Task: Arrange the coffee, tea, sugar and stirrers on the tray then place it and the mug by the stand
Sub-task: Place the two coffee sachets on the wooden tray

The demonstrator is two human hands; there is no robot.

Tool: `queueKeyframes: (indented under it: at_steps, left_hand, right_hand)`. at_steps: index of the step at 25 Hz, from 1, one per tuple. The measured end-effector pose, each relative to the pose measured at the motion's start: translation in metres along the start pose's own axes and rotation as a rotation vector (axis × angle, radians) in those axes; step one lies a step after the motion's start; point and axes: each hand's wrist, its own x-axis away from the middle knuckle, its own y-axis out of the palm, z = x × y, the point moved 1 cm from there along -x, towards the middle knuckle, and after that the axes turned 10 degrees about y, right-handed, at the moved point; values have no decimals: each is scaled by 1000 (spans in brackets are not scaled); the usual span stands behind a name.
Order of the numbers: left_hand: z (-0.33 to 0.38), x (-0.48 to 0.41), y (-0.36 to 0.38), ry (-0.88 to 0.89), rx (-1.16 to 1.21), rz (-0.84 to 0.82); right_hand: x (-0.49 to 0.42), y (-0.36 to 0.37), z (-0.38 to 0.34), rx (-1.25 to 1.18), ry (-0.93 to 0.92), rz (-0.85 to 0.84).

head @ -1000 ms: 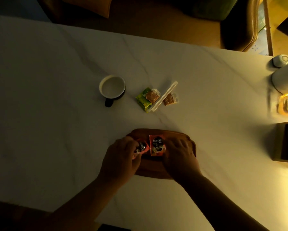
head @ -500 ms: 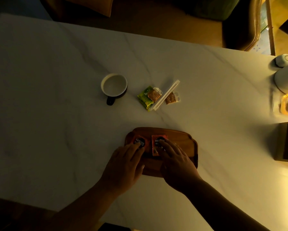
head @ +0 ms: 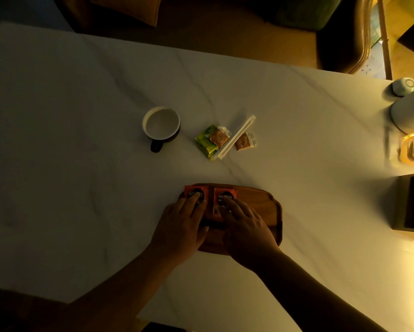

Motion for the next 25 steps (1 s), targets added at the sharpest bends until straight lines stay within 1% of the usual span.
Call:
queueKeyframes:
  at_steps: [5,18,23,25]
  left_hand:
    - [-3,-3,2,9,1,-16]
    - [-3,-6,-4,44,40,23]
    - [-5,-18,-14,64,34,77]
    - [-9,-27,-20,46,43,111]
  right_hand:
    - [-2,-4,-4,33,-11,17]
    - [-11,-9,-7,8,-30,-31]
    - [-14,-25,-12,-30,-23,-33]
    - [-19,-34,-11,-67,-13,-9]
